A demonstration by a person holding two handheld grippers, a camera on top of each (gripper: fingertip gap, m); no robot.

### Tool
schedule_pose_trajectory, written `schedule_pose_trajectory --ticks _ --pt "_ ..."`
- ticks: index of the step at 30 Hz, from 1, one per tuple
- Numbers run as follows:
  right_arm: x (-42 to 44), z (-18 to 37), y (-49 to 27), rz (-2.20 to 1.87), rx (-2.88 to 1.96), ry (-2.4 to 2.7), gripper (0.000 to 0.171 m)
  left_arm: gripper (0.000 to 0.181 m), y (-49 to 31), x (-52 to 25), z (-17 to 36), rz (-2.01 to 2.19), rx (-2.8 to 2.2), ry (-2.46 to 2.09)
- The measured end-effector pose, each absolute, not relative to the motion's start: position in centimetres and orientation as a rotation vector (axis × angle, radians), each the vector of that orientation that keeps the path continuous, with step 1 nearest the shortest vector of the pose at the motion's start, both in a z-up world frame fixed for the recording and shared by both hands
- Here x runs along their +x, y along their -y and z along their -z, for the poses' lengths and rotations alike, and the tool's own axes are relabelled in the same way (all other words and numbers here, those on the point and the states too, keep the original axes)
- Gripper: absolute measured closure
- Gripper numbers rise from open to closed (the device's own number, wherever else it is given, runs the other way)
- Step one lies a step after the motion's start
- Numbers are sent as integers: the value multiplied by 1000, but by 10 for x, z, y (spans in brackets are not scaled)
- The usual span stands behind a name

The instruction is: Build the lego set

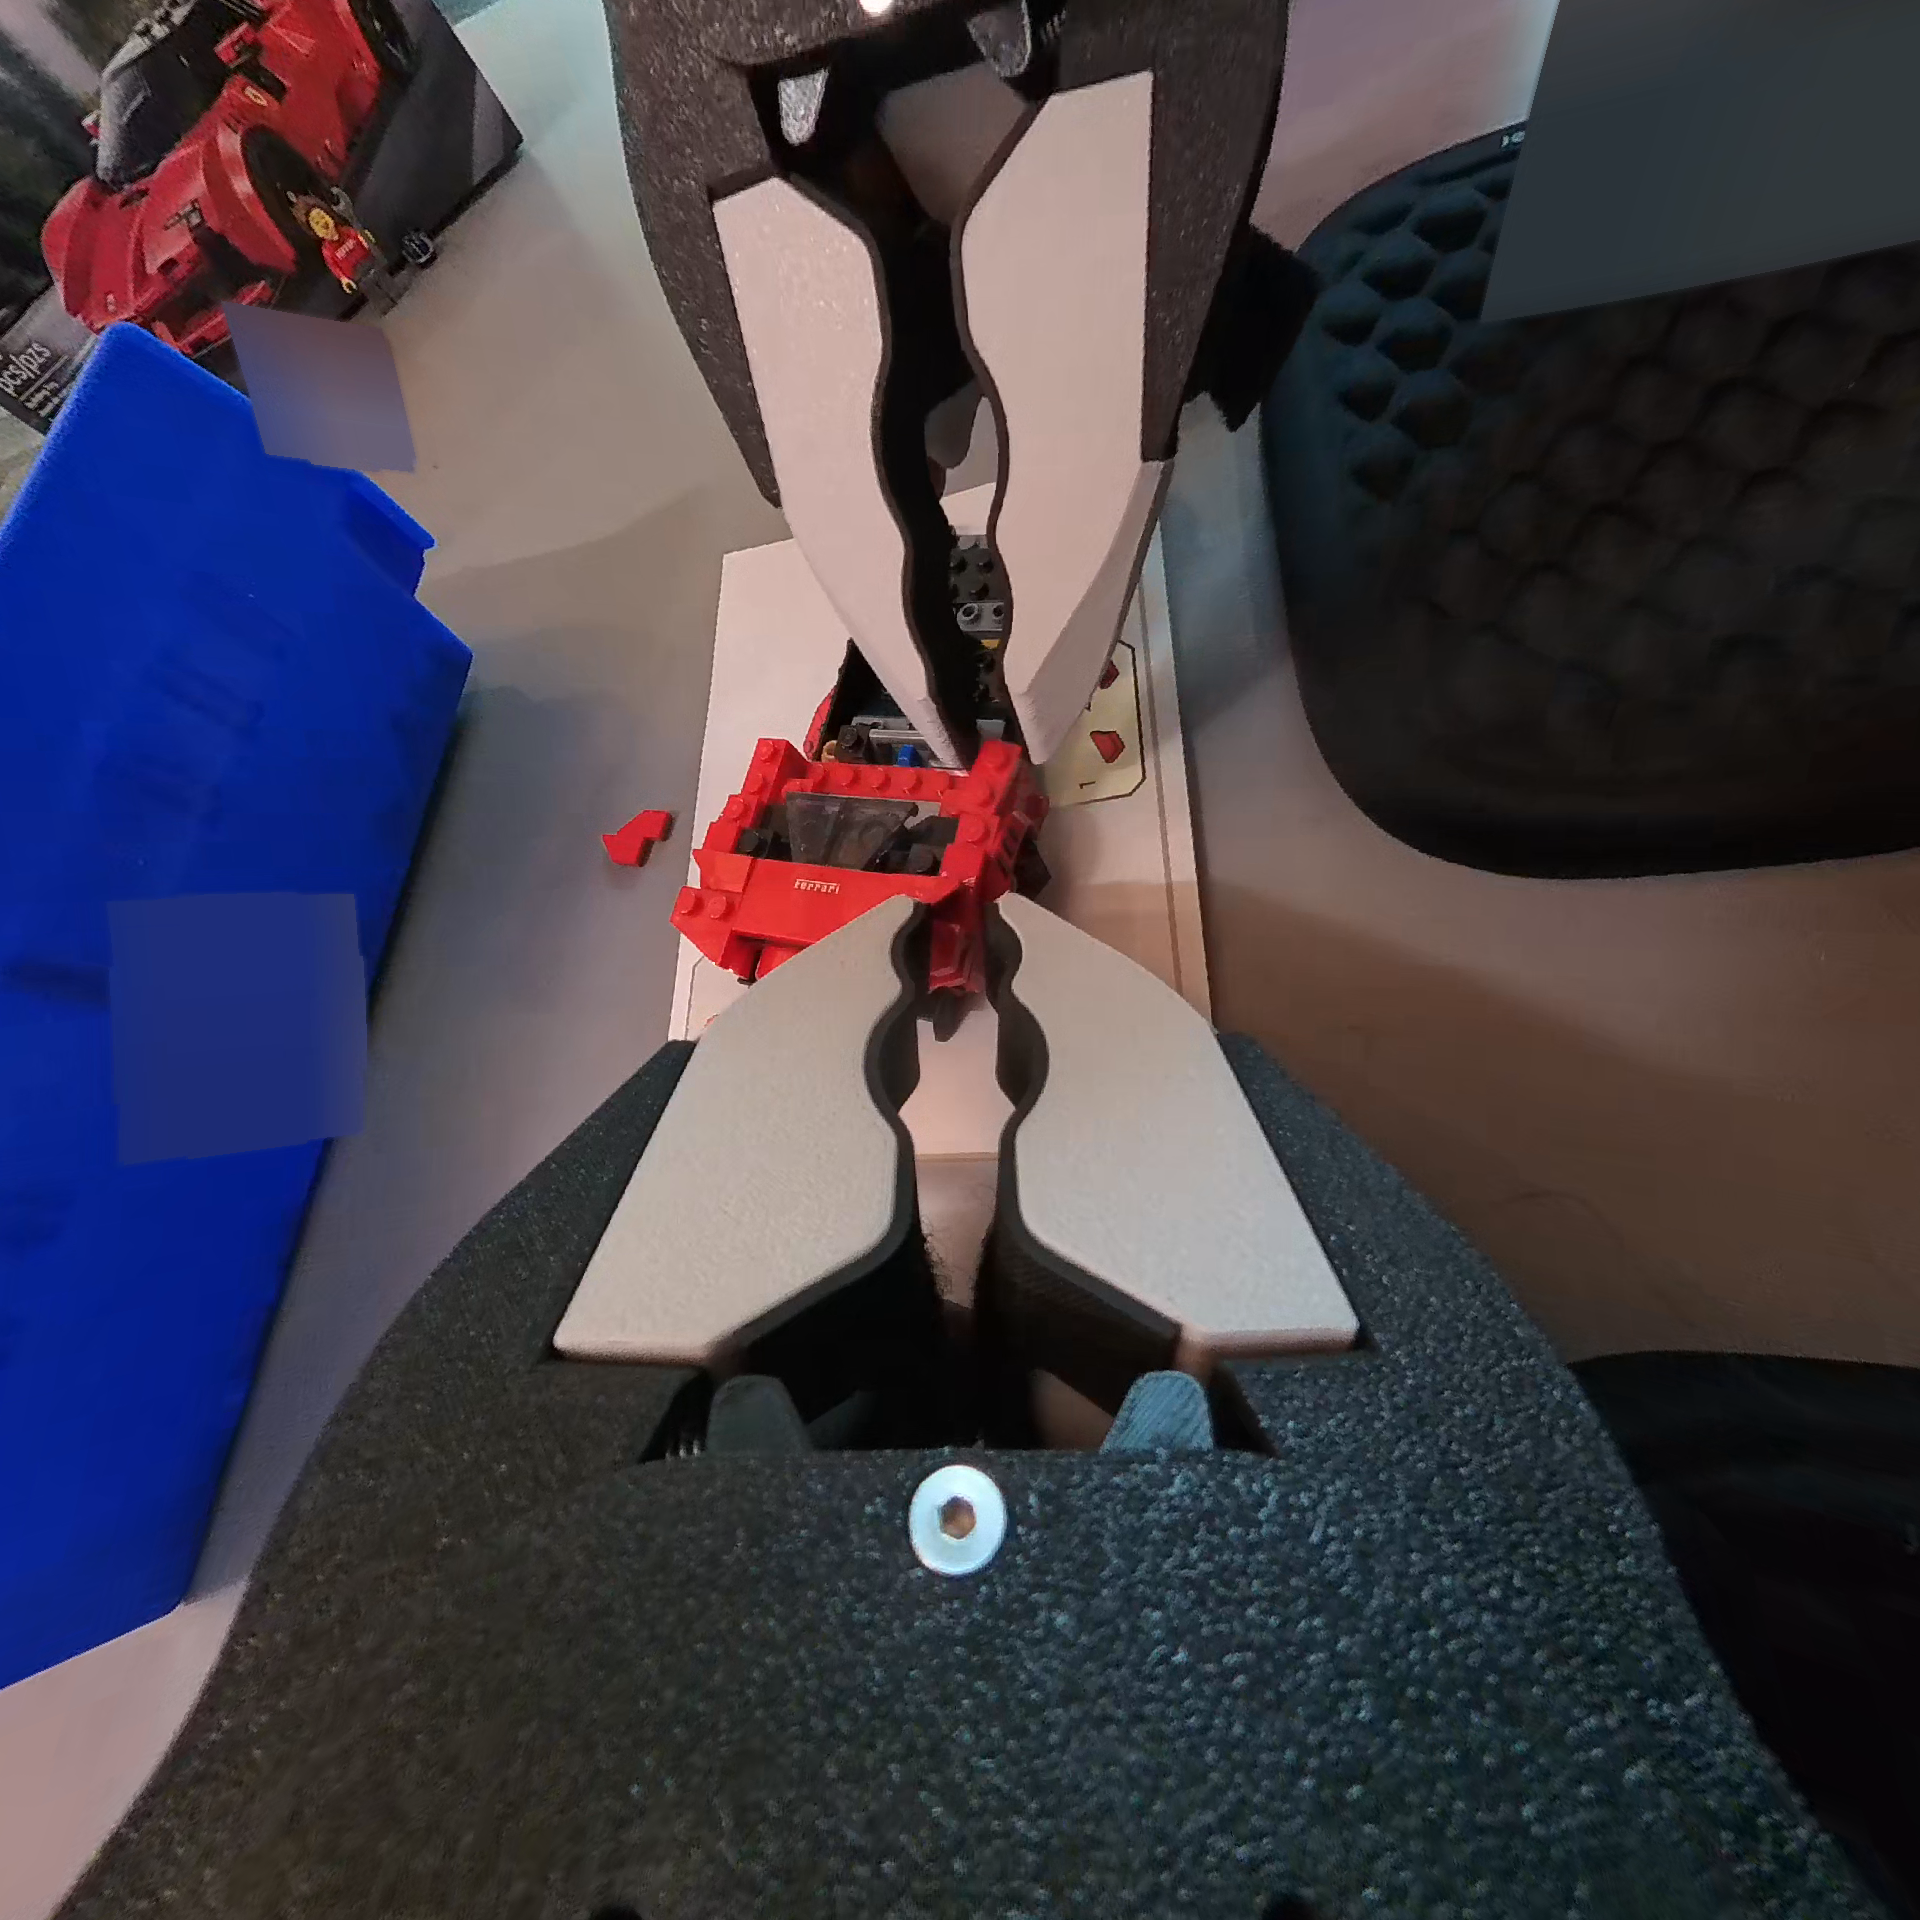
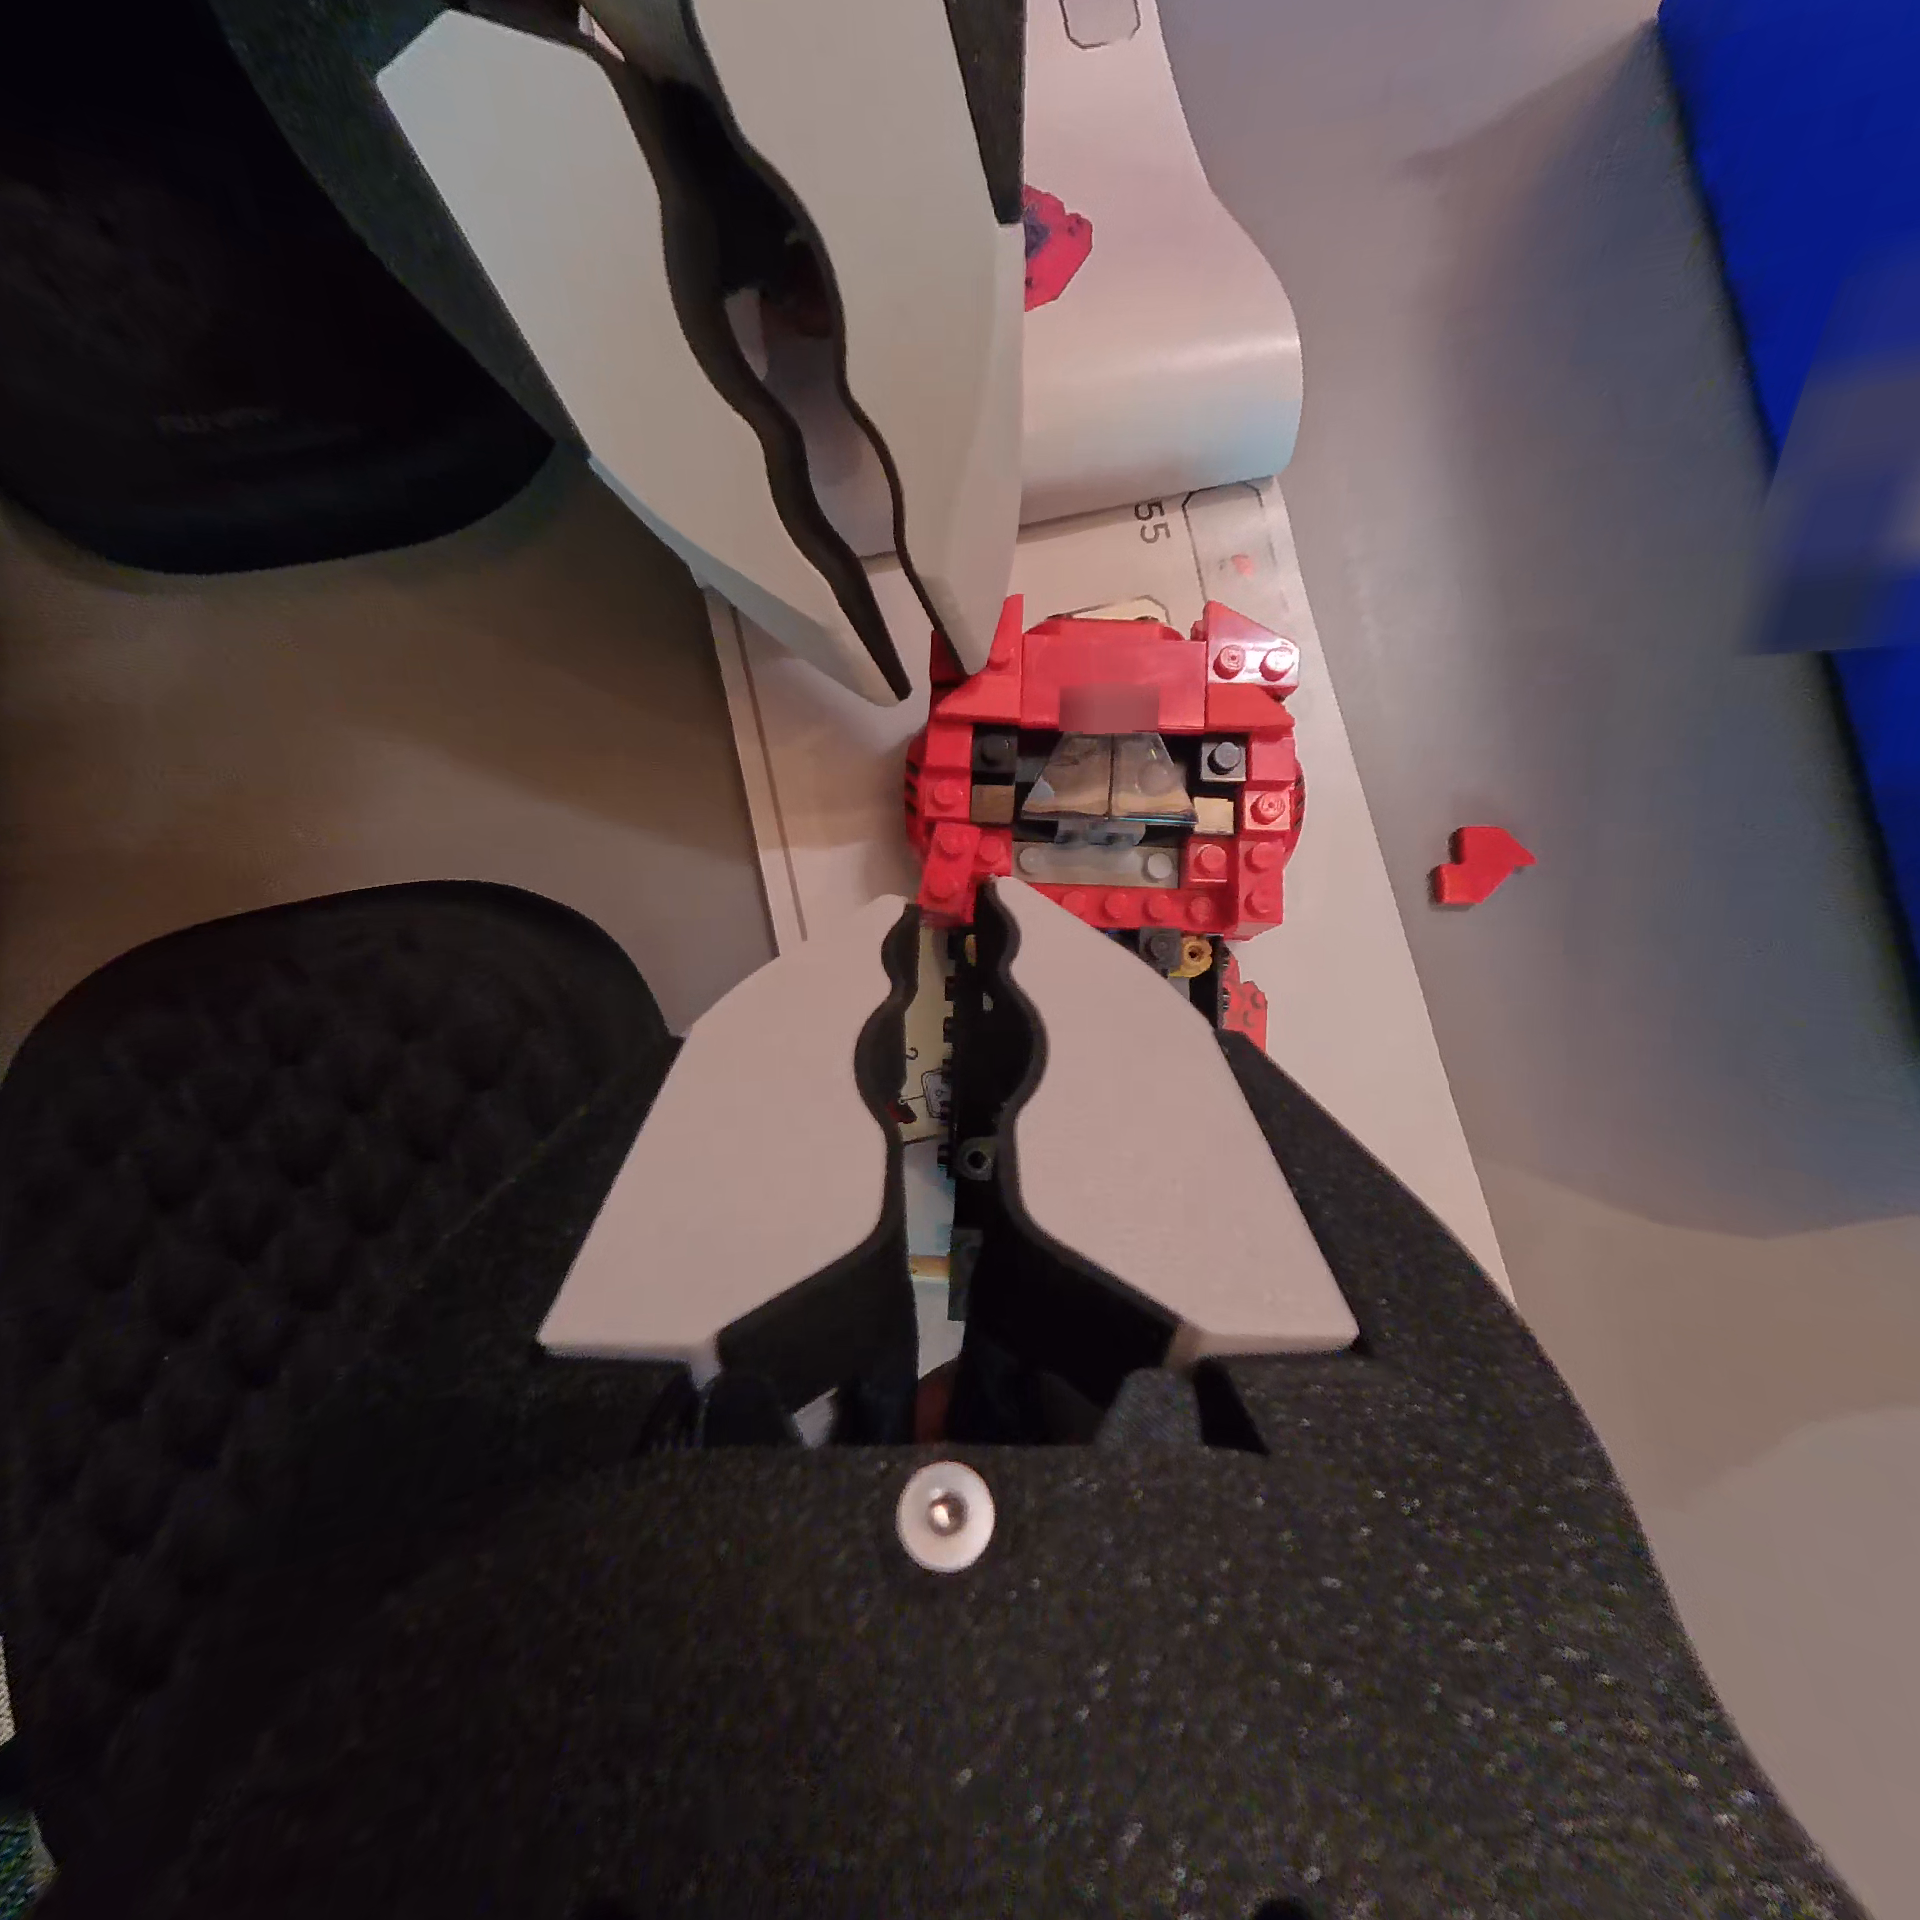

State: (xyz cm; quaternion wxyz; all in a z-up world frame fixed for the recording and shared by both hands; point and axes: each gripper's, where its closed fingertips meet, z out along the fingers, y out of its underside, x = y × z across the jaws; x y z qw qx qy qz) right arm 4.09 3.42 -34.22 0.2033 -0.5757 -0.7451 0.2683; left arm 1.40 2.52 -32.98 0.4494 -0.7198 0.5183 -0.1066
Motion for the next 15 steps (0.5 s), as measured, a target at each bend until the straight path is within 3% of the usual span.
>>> schedule_pose_trajectory --ticks 15 --pt "41 342 -34 -729 -1555 2100 163 172 -25 15 330 267 -1778 -1283"
